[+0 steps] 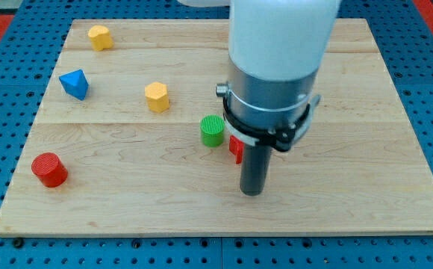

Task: Make a group of yellow blocks with red star towards top left

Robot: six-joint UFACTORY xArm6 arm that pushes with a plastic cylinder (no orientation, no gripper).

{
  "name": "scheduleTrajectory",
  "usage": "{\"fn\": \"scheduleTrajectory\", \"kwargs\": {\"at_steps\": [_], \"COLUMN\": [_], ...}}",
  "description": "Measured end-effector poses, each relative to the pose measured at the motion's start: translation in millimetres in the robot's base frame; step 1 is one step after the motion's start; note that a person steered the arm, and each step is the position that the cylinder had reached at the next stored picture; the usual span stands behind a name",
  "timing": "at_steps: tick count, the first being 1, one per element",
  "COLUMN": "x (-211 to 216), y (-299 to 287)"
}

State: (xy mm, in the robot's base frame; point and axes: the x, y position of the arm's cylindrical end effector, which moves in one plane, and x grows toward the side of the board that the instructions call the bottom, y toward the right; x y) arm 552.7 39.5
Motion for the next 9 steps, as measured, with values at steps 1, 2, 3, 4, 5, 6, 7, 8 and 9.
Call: {"fn": "scheduleTrajectory", "kwargs": {"at_steps": [1,2,3,4,5,6,7,8,9], "x": [-5,-26,-49,-65,-81,-95,-126,-152,-179], "y": [17,48,9,-45,-99,-142,-144,-131,-136]}}
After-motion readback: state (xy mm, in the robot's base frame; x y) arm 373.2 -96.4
